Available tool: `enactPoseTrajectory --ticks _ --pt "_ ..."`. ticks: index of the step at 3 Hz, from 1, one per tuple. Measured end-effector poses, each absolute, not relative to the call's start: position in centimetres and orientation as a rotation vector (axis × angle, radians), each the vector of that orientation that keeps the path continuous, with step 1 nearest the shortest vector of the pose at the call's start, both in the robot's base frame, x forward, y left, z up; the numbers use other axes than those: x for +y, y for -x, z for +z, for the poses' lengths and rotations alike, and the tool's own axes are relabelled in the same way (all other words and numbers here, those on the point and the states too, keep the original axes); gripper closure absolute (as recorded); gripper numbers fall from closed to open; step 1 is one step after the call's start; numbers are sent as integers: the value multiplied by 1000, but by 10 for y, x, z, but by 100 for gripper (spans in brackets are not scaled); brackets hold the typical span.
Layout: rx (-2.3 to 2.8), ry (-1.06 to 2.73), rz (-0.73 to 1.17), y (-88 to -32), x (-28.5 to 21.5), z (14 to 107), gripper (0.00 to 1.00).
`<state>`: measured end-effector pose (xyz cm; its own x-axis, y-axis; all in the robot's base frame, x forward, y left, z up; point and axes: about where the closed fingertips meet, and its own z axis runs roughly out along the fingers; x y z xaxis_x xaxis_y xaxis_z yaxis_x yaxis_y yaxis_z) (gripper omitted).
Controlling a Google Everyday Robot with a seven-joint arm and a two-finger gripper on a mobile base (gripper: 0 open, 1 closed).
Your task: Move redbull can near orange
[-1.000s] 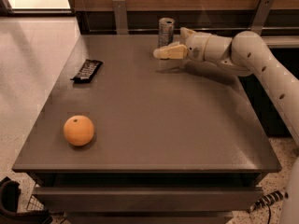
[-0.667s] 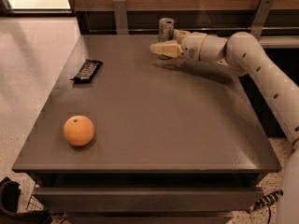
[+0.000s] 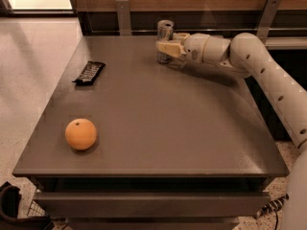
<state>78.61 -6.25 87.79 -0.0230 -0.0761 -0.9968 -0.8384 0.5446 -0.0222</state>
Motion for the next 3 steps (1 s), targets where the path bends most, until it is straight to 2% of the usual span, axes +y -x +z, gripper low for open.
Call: enactPoseTrajectory --ticks 1,3 --pt "1484 829 739 -786 -59 878 100" --pt "1470 857 784 -735 -48 915 100"
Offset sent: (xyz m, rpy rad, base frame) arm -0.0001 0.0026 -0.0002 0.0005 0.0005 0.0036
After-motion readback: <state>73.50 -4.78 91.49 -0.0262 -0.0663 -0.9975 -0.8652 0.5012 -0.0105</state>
